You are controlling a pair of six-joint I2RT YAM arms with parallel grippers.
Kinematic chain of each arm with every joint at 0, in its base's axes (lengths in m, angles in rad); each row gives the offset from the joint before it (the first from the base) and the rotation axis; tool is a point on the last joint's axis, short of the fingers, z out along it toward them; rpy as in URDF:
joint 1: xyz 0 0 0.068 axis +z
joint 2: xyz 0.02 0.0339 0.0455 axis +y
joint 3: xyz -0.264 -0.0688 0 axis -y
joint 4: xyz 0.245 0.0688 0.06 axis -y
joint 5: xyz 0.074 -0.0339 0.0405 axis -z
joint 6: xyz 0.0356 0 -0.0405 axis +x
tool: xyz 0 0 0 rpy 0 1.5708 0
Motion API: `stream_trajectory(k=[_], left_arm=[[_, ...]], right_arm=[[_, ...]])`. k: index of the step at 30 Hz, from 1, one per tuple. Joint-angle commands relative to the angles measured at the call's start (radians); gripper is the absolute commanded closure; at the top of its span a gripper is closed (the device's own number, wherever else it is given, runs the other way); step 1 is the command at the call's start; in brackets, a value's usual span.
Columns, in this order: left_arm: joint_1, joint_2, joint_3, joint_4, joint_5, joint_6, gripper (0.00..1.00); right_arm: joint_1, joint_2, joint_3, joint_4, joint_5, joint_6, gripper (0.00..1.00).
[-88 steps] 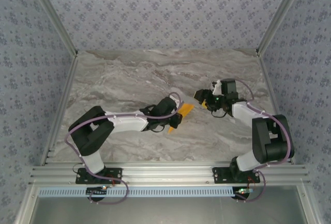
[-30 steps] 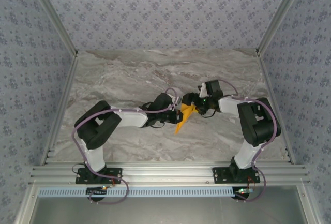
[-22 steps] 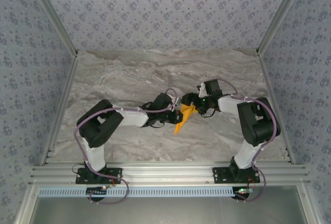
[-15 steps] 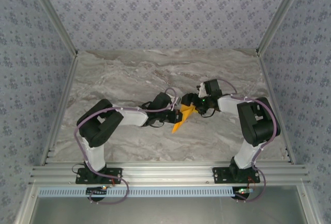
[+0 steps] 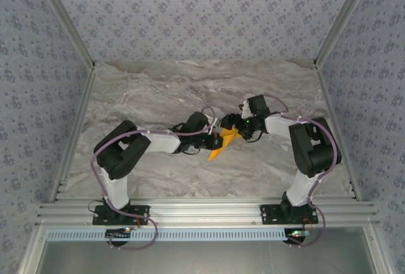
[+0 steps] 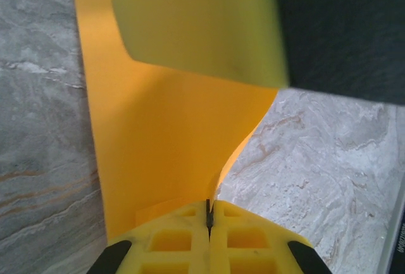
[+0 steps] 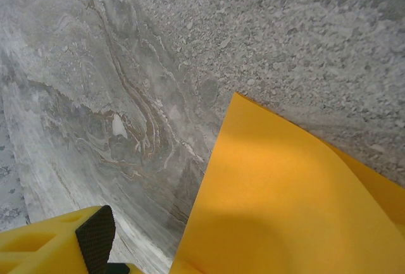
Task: Fold a paper plane with a square sheet of paper (fold left side to right side)
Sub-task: Fold the wing for the fifth time at the center of the table.
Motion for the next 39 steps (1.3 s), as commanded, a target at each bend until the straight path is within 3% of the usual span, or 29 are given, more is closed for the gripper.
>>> stream_trajectory(k=[1,11,27,39], left_arm=[[0.002,0.013,0.037,0.033,0.045,0.014,1.00],[-0.002,-0.001,0.023,0.023,0.016,0.011,1.00],[-0.007,-0.051,-0.016,0.044,-0.001,-0.010,1.00],[-0.016,-0.025,0.025,0.052,-0.006,-0.065,1.00]], right_arm=[[0.007,0.049,0.005,-0.048,0.026,-0.015,0.20],[0.013,0.092,0.088,-0.029,-0.030,-0.036,0.20],[-0.117,-0.196,0.044,-0.212,0.063,-0.099,0.10],[-0.139,-0.203,-0.146,0.095,-0.082,0.109,0.11]])
